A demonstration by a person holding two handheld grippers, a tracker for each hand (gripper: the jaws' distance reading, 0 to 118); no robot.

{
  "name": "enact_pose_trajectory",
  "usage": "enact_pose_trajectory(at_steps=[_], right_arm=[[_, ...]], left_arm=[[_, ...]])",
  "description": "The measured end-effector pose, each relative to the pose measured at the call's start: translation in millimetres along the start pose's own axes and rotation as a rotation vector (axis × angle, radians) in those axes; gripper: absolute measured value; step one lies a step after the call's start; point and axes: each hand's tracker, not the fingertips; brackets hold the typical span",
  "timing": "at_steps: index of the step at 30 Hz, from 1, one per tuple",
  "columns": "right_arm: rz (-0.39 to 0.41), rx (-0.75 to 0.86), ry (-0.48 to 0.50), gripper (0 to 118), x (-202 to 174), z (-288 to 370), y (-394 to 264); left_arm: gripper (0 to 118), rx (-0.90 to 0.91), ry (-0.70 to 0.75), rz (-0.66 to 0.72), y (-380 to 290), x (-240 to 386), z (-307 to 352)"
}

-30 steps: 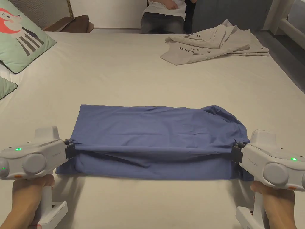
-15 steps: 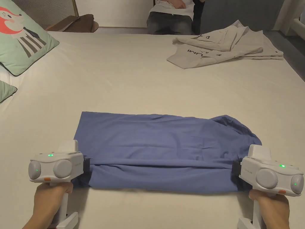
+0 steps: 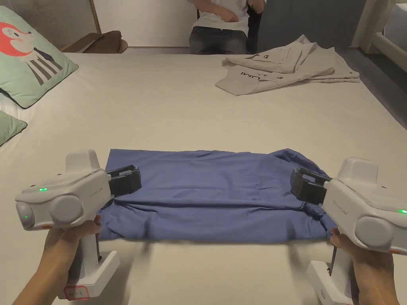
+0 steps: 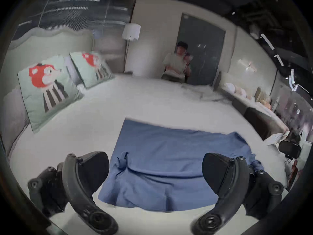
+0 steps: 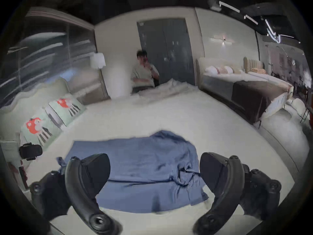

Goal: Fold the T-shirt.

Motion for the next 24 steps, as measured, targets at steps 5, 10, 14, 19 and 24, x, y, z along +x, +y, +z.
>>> enact_pose_trajectory(at_steps=[5, 10, 14, 19, 24], right_arm=[[0.109, 0.177, 0.011, 108, -25.0, 58.2, 1.3], [0.244, 0.246, -0.043, 96, -44.8, 83.3, -12.7], [0.274, 0.251, -0.061, 29, -51.1, 86.9, -19.8], [0.262, 0.250, -0.071, 0, -49.5, 82.2, -23.1], [0.252, 0.246, -0.078, 0, -45.9, 77.3, -20.5]], left_arm=[[110, 0.222, -0.017, -0.085, -15.0, 29.1, 54.3], [108, 0.277, 0.033, -0.145, -43.3, 40.1, 70.0], [42, 0.298, 0.030, -0.130, -52.2, 41.7, 78.1], [0, 0.296, 0.020, -0.128, -55.0, 31.4, 69.5], [0, 0.273, 0.028, -0.136, -51.3, 29.5, 62.6]])
